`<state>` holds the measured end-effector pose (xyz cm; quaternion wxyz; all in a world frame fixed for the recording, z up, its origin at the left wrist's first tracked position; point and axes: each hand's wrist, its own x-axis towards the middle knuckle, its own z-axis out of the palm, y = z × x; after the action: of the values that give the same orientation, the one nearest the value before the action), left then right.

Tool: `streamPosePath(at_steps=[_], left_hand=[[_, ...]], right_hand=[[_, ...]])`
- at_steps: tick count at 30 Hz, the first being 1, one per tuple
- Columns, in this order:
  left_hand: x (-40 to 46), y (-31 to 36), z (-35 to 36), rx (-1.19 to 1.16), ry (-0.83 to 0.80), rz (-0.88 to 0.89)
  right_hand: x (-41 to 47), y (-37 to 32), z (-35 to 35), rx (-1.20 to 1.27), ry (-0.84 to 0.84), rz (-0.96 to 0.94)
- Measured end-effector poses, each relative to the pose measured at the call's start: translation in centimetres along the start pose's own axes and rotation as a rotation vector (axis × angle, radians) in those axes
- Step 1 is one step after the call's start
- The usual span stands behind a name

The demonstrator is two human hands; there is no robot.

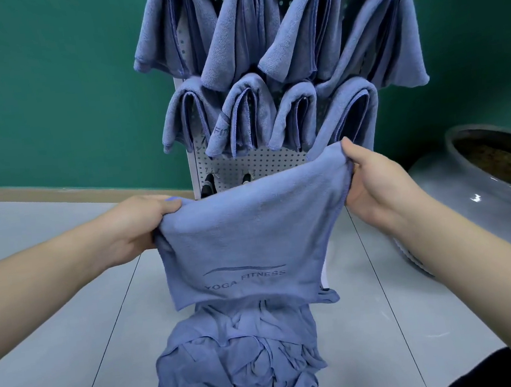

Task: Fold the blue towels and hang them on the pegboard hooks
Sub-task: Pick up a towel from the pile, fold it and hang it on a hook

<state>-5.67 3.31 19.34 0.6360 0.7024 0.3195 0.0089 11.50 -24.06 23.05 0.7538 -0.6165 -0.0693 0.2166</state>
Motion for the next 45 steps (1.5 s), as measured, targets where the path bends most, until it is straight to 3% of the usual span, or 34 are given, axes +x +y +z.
streamPosePath(at_steps=[11,16,20,25,29,36,45], left_hand=[[0.5,1.0,-0.8,-0.398,-0.076,-0.013],[0.3,0.9,0.1,-0.31,-0.083,0.067],[0.2,0.9,0.4,-0.329,0.029,0.162],[-0.7,2.2,0.0,-0.326,0.118,0.348],[-1.7,3.1,0.0,-0.312,0.142,0.441],[-1.6,2.9,-0.9,-0.353,0.16,0.427],[-1.2,3.0,-2.3,-0.442,0.122,0.361]], right_hand=[[0.5,-0.2,-0.9,-0.018,0.03,0.048],[0.8,0.2,-1.3,-0.054,0.08,0.089],[1.1,0.1,-1.8,-0.069,0.166,0.152],[0.9,0.7,-2.4,0.007,0.184,0.39],[0.4,1.3,-1.6,-0.03,0.115,0.443],[-0.3,1.3,0.0,0.066,-0.032,0.448],[-0.6,0.8,0.3,0.047,0.007,0.48]])
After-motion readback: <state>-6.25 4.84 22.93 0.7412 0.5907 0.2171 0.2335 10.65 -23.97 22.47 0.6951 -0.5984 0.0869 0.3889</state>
